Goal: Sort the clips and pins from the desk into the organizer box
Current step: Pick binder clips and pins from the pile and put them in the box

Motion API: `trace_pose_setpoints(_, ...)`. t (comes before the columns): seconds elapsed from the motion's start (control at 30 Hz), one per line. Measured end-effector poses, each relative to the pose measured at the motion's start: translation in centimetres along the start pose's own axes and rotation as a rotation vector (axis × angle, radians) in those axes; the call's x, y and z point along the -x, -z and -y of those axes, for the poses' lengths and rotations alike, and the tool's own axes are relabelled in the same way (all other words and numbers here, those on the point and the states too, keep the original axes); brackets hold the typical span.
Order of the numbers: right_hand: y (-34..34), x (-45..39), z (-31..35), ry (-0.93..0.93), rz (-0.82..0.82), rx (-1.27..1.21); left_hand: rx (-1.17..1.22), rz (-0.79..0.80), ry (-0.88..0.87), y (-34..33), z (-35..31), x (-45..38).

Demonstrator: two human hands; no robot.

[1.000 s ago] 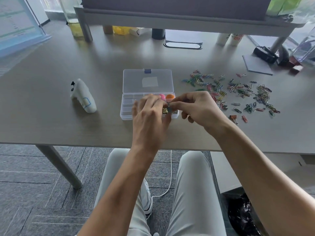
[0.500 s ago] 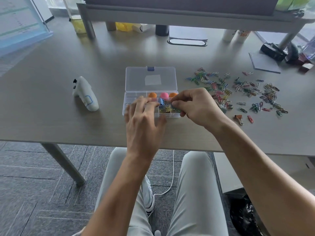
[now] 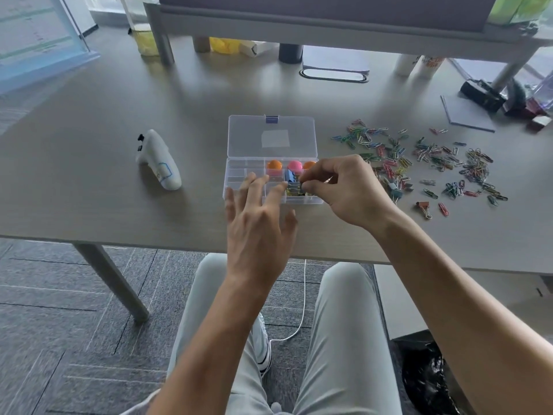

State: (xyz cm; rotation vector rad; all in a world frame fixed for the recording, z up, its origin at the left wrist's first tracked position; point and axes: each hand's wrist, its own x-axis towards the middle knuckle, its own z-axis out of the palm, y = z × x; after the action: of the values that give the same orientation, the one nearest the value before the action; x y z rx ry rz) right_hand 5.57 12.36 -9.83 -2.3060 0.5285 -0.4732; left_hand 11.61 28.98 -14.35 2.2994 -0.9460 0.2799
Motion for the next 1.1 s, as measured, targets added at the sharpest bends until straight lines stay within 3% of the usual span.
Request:
trace_pose_setpoints(0.57, 0.2, 0.2, 0.0, 0.055, 0.061, 0.156, -0.032, -0.013, -0.007, -0.4, 0.0, -0.1)
trace_pose_setpoints(1.1, 0.5, 1.5, -0.2, 0.135, -0.046, 0.244, -0.022, 0.028, 0.010, 0.1, -0.7, 0.0)
